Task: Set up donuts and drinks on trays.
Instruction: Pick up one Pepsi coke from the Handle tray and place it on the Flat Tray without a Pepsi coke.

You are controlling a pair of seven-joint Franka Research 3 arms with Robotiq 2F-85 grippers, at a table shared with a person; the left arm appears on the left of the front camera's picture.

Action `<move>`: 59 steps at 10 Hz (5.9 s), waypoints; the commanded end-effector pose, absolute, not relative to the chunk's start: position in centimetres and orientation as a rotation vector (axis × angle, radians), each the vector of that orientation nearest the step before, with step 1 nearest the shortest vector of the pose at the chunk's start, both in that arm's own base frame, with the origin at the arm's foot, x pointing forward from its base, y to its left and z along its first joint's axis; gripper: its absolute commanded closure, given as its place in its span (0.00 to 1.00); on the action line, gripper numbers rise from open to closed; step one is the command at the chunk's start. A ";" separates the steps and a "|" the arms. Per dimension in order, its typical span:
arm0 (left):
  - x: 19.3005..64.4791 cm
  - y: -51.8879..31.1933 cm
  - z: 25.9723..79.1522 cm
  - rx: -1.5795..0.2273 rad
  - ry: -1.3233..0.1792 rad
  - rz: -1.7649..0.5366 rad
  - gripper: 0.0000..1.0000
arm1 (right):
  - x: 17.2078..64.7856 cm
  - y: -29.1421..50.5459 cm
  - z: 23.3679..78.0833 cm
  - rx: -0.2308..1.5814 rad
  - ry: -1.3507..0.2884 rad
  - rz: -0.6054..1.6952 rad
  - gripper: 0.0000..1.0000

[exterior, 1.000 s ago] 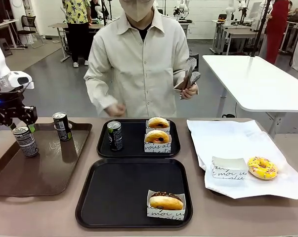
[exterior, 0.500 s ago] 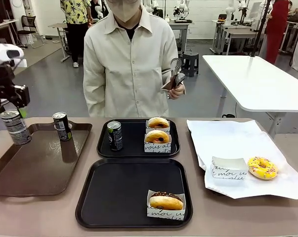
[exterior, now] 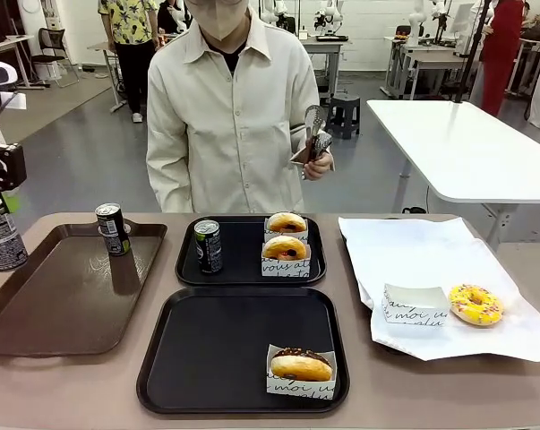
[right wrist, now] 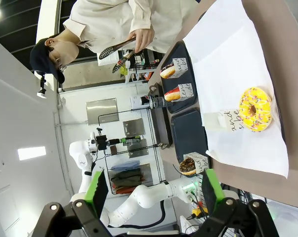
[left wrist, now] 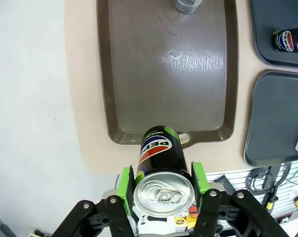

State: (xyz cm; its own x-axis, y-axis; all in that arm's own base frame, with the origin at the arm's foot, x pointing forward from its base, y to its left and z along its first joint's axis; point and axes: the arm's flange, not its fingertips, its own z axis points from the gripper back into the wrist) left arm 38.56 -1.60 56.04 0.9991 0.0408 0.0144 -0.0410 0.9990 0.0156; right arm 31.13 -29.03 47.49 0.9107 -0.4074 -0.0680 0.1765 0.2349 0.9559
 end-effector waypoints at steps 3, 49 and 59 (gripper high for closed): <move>38.6 -1.9 55.8 0.018 -0.009 0.035 0.42 | 31.1 -29.1 47.6 1.290 -0.223 -0.400 0.00; 34.7 -29.6 43.4 -0.113 0.045 -0.799 0.00 | 31.1 -29.1 47.6 1.290 -0.223 -0.400 0.00; 30.2 -20.2 52.6 -0.166 -0.016 -0.688 0.00 | 31.1 -29.1 47.6 1.290 -0.223 -0.400 0.00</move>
